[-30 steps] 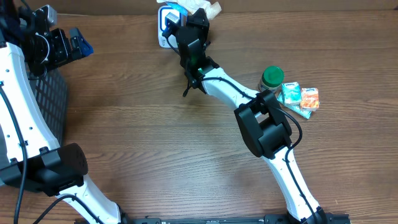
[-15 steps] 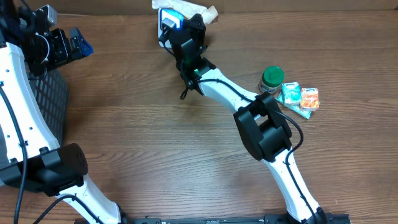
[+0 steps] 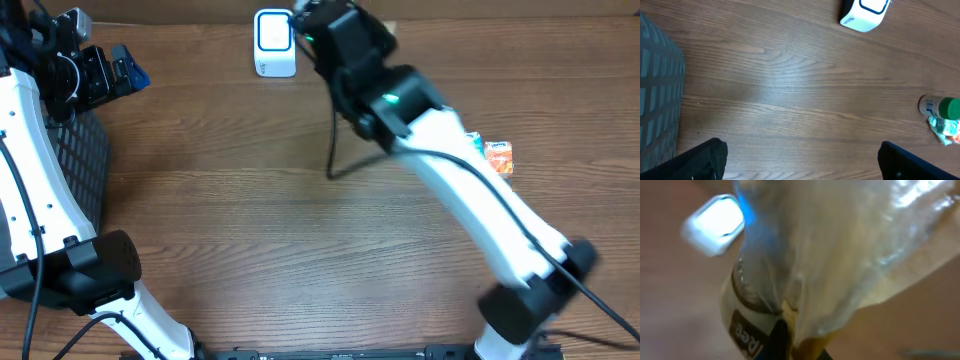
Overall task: Scan the item barcode
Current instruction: 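Carry the bag right and lower it beside the jar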
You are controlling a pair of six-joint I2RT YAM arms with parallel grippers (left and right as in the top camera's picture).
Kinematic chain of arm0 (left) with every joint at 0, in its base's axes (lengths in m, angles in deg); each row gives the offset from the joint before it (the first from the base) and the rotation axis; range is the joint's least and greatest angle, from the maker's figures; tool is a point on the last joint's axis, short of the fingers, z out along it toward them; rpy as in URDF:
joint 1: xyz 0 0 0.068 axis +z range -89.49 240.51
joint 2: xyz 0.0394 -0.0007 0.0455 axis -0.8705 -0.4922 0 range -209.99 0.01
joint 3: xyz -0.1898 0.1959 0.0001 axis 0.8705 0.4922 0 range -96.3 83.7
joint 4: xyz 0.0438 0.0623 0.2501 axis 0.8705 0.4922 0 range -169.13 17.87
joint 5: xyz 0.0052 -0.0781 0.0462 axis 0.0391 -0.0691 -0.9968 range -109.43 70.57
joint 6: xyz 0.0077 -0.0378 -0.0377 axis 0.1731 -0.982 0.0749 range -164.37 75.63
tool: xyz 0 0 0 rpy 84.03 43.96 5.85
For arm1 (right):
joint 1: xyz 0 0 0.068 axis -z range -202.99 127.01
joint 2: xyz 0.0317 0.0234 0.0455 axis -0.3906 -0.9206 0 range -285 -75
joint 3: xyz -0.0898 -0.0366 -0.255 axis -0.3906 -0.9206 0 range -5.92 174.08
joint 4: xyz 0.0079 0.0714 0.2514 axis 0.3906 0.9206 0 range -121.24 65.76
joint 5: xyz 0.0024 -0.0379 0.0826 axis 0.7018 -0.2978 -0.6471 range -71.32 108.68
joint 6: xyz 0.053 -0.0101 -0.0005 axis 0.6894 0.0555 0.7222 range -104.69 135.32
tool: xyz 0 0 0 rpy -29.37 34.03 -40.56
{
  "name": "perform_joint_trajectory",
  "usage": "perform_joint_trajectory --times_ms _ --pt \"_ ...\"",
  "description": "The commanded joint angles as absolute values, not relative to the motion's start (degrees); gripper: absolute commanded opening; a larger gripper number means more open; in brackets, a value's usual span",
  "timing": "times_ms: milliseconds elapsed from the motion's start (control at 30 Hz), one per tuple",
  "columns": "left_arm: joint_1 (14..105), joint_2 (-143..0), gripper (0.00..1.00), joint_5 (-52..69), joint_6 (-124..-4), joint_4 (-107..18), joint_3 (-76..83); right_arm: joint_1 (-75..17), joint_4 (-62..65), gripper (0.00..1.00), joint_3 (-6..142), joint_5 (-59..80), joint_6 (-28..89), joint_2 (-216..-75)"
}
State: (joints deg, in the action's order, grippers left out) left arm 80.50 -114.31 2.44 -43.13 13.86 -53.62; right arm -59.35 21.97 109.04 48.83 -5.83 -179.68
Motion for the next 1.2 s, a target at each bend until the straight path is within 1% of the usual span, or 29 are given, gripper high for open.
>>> perform_joint_trajectory --times_ms 0,133,200,267,367,500,633,733,767,833,933,1000,1067,1167 --pt "80.4 -113.6 0.99 2.4 -42.8 13.6 -54.3 -55.8 31.4 0.04 109.2 28.2 20.4 -176.4" --pt "80.4 -113.6 0.99 2.4 -42.8 13.6 -54.3 -51.5 44.4 0.04 108.7 18.2 29.8 -176.8" --pt "80.4 -113.6 1.00 2.4 -42.8 13.6 -54.3 -49.8 48.1 0.04 106.9 15.9 31.5 -177.3" --pt "80.4 -113.6 1.00 2.4 -42.8 13.6 -54.3 -48.5 49.0 0.04 103.2 15.8 32.1 -177.5" --pt "80.4 -113.6 1.00 2.4 -42.8 13.6 -54.3 -47.3 47.1 0.04 96.3 15.8 33.1 -177.5" --pt "80.4 -113.6 1.00 2.4 -42.8 13.6 -54.3 -45.7 41.3 0.04 86.7 15.8 33.6 -177.5" --pt "80.4 -113.6 1.00 2.4 -42.8 13.6 -54.3 -43.4 34.6 0.04 79.0 16.1 33.6 -177.5" --pt "80.4 -113.6 0.99 2.4 -42.8 13.6 -54.3 -41.4 32.0 0.04 74.9 16.0 33.0 -177.5" --pt "80.4 -113.6 1.00 2.4 -42.8 13.6 -54.3 -40.6 31.5 0.06 73.9 16.0 32.1 -177.5" --pt "80.4 -113.6 0.99 2.4 -42.8 13.6 -54.3 -39.4 31.1 0.16 72.5 16.0 28.0 -177.5" --pt "80.4 -113.6 1.00 2.4 -42.8 13.6 -54.3 -39.0 31.9 0.41 72.3 15.9 21.0 -177.5" --pt "80.4 -113.6 0.99 2.4 -42.8 13.6 -54.3 -39.0 32.9 0.49 72.8 15.9 18.0 -177.5" --pt "80.4 -113.6 1.00 2.4 -42.8 13.6 -54.3 -39.1 34.6 0.53 74.1 15.4 17.1 -177.5" --pt "80.4 -113.6 1.00 2.4 -42.8 13.6 -54.3 -39.1 37.3 0.55 77.0 14.7 16.9 -176.8"
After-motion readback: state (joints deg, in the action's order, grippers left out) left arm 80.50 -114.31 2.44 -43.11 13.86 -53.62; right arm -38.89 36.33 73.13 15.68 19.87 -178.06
